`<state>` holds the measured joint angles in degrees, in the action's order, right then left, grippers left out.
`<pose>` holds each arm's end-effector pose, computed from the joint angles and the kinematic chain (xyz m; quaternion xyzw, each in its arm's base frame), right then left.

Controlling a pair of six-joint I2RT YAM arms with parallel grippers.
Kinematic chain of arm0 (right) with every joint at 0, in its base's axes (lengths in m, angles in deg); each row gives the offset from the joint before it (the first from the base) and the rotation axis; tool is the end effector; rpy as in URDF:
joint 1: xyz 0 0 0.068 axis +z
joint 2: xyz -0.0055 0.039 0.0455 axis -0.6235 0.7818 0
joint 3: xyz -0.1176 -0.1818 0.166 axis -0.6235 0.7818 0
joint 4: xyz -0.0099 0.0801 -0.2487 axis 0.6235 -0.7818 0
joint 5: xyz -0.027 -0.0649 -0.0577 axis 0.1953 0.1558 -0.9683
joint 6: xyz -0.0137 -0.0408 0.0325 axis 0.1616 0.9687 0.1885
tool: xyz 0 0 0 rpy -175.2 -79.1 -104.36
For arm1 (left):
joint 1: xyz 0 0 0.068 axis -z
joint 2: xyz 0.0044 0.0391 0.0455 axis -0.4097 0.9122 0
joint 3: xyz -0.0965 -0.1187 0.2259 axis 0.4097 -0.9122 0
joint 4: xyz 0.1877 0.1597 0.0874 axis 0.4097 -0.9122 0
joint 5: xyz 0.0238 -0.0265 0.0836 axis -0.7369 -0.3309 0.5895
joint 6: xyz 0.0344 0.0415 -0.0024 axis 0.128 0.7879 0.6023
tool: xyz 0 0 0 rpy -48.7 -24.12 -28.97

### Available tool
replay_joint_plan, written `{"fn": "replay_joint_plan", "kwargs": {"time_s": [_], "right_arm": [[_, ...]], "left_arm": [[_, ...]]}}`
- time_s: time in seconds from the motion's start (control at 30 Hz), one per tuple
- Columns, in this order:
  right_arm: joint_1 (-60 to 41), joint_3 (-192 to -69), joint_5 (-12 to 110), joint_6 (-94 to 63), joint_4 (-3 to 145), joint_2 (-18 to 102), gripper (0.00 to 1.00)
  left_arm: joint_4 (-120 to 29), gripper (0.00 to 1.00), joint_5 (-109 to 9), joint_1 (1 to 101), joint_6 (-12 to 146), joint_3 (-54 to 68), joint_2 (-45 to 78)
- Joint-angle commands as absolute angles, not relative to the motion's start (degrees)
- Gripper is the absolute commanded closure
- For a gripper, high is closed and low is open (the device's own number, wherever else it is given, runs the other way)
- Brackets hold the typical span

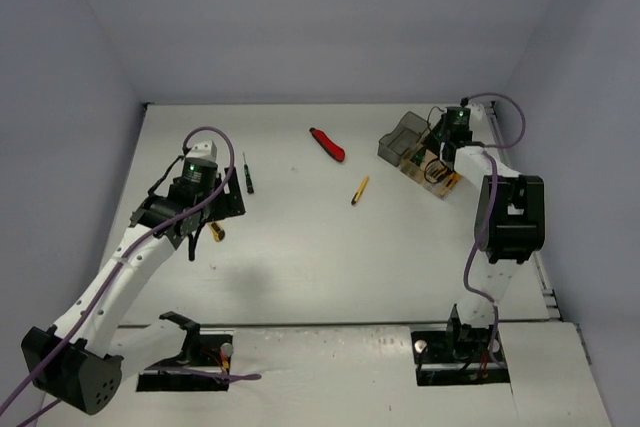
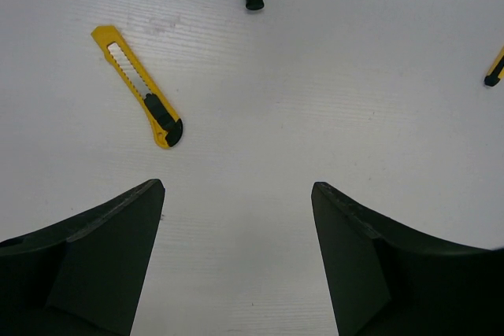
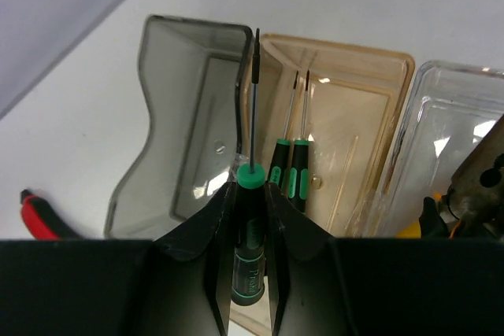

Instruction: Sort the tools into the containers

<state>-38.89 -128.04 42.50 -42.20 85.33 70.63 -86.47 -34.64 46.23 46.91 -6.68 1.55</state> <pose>0.4419 -0.0015 0.2213 0.2355 0.7989 0.1683 0.5273 0.2046 -0.0781 0.3242 -0.1005 0.9023 -0.1365 0.3963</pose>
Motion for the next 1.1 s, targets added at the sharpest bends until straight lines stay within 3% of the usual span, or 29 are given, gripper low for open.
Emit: {"fn": "replay_joint_plan", "kwargs": {"time_s": [0.0,0.17,0.23,0.37,0.73,1.07], "right_arm": [[-38.31,-131.32,42.13,-42.76,85.79,70.87,0.92],[-38.31,-130.33,44.32,-42.14,84.61,70.12,0.76],[-38.31,-129.46,43.34,-41.38,83.49,67.63,0.62],[-38.35,-128.69,41.31,-39.10,80.78,63.19,0.50],[-39.71,-120.95,40.49,-32.93,75.58,41.42,0.44],[-39.17,-107.33,46.61,-35.95,75.67,25.51,0.43]], "left_arm": [[-86.11,0.27,-35.20,45.81,47.65,-5.95,1.85],[-86.14,0.27,-35.23,45.81,47.19,-6.00,2.74],[-86.31,0.27,-34.40,45.81,47.19,-5.72,3.52],[-86.37,0.27,-33.13,45.72,46.94,-4.15,5.99],[-82.76,0.27,-32.53,44.11,41.52,2.02,23.13],[-78.22,0.41,-36.15,39.98,41.18,14.41,43.53]]}}
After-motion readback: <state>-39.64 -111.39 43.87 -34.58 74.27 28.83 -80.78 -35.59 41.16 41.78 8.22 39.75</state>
